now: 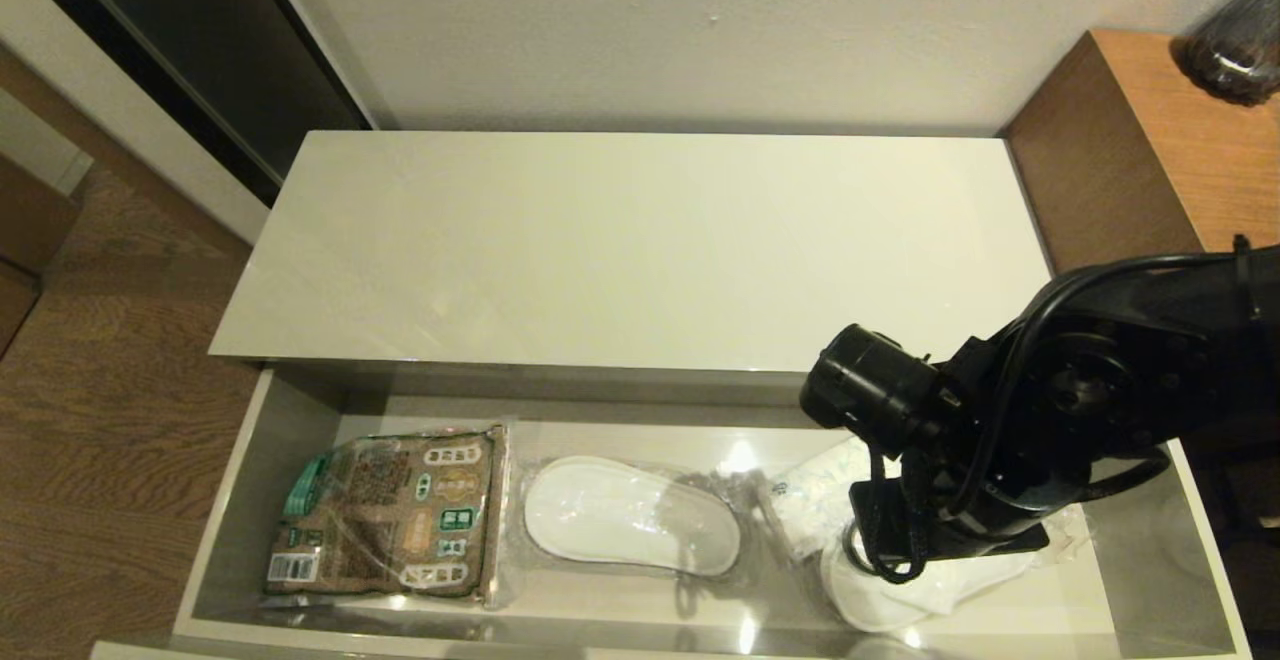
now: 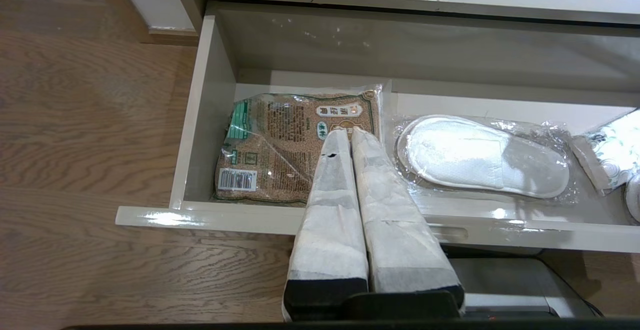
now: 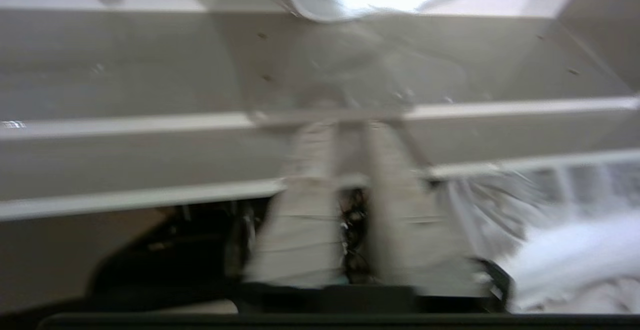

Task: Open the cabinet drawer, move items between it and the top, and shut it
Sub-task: Take out the adhesive tape from the drawer

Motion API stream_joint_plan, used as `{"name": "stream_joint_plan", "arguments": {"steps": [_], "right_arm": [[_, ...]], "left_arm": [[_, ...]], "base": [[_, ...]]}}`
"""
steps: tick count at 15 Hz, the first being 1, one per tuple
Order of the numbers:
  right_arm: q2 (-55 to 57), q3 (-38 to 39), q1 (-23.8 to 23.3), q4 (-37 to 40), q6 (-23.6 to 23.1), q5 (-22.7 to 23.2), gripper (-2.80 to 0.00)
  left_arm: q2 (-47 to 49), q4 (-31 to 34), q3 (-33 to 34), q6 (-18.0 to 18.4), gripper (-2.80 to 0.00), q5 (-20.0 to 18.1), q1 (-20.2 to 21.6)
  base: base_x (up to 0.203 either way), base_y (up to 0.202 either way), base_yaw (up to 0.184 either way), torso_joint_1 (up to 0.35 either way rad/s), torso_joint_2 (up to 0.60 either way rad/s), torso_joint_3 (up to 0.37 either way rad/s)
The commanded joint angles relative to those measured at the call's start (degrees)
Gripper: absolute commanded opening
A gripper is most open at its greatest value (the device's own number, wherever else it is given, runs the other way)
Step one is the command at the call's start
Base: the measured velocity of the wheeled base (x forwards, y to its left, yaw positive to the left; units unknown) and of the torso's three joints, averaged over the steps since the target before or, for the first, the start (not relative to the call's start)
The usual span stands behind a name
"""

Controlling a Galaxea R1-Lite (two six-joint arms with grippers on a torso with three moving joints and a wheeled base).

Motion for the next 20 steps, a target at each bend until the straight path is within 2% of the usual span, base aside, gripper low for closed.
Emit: {"name": "stream_joint_plan", "arguments": {"steps": [1, 7, 11, 14, 17, 20], "right_arm": [[1.54, 4.20, 0.12, -5.86, 0.29, -0.16, 0.00], [7.01, 20.18, -0.17, -24.92, 0.74, -0.75, 0.00], [12.60, 19.97, -2.98, -28.66, 5.55, -1.90, 0.00], [15.51, 18.19, -8.58, -33.54, 3.95, -2.34, 0.00], [13.29, 17.04, -9.06, -32.08, -0.08, -2.40, 0.00], [11.88, 16.33, -9.06, -25.67, -1.99, -2.38, 0.00]], "left_arm": [[0.09, -0.01, 0.00, -0.03, -2.80, 0.02, -0.02], [0.09, 0.03, 0.00, -0.03, -2.80, 0.02, -0.02], [0.09, 0.03, 0.00, -0.03, -2.80, 0.02, -0.02], [0.09, 0.03, 0.00, -0.03, -2.80, 0.02, -0.02], [0.09, -0.05, 0.00, -0.03, -2.80, 0.02, -0.02], [0.09, 0.03, 0.00, -0.03, -2.80, 0.02, -0.02]], "base": [[0.000, 0.000, 0.000, 0.000, 0.00, 0.000], [0.000, 0.000, 0.000, 0.000, 0.00, 0.000], [0.000, 0.000, 0.000, 0.000, 0.00, 0.000], [0.000, 0.000, 0.000, 0.000, 0.00, 0.000], [0.000, 0.000, 0.000, 0.000, 0.00, 0.000], [0.000, 0.000, 0.000, 0.000, 0.00, 0.000]]}}
